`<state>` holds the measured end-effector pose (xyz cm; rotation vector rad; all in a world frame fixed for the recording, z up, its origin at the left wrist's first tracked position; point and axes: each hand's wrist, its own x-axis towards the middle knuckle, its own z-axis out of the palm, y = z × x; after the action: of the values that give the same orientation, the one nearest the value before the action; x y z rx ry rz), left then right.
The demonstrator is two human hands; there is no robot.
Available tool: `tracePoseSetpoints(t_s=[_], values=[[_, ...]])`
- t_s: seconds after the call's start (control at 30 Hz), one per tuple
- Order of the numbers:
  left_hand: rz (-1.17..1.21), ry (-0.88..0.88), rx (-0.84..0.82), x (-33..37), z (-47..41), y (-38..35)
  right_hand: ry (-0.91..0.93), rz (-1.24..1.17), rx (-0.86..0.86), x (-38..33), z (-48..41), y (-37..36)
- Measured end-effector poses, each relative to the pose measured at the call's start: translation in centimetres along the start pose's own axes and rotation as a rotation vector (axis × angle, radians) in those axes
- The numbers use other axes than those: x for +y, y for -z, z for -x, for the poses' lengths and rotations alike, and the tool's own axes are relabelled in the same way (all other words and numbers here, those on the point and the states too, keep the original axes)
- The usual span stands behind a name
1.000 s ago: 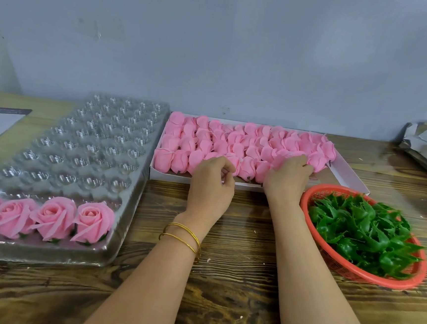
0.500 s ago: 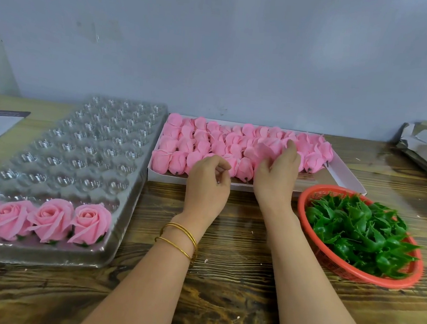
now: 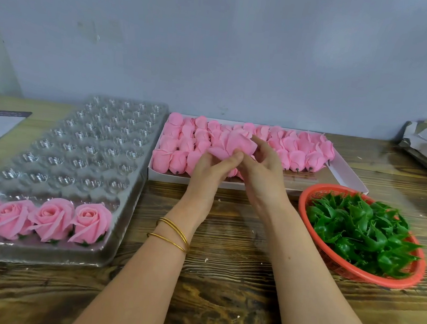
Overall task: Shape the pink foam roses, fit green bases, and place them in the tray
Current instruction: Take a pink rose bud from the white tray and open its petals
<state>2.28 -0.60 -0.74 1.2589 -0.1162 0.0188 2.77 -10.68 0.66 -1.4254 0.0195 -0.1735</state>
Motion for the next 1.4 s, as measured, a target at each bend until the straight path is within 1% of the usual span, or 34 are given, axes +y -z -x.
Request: tracePoseSetpoints(t_s=[0.1,0.23,0.33,0.4,0.6,0.83,1.1,1.3,1.4], values=[[0.036,0.015,-0.016,-0.1,-0.3,0.2,-0.014,-0.027,-0.033,0.1,0.0,0.1],[0.111,0.036,-0.074,0.0,-0.2,0.2,0.01,0.058,-0.045,0.4,0.1,-0.1],[0.251,0.07,-0.04,0.1,-0.2,0.5,-0.007,0.035,-0.067,0.5,0.2,-0.2],[0.288,0.074,-0.031,0.1,-0.3,0.7,-0.03,0.016,-0.089,0.5,0.3,-0.3],[0.243,0.104,-0.045,0.6,-0.1,0.5,-0.038,0.067,-0.163,0.5,0.6,-0.4],[0.226,0.139,0.034,0.7,-0.1,0.5,0.03,0.215,-0.183,0.6,0.6,-0.4],[0.333,0.083,0.072,0.7,-0.1,0.3,0.016,0.154,-0.211,0.9,0.5,-0.5],[0.319,0.051,0.051,0.5,-0.2,0.3,-0.027,-0.015,-0.255,0.7,0.7,-0.5],[0.261,0.04,0.026,0.4,-0.3,0.5,-0.048,-0.135,-0.265,0.5,0.7,-0.4]])
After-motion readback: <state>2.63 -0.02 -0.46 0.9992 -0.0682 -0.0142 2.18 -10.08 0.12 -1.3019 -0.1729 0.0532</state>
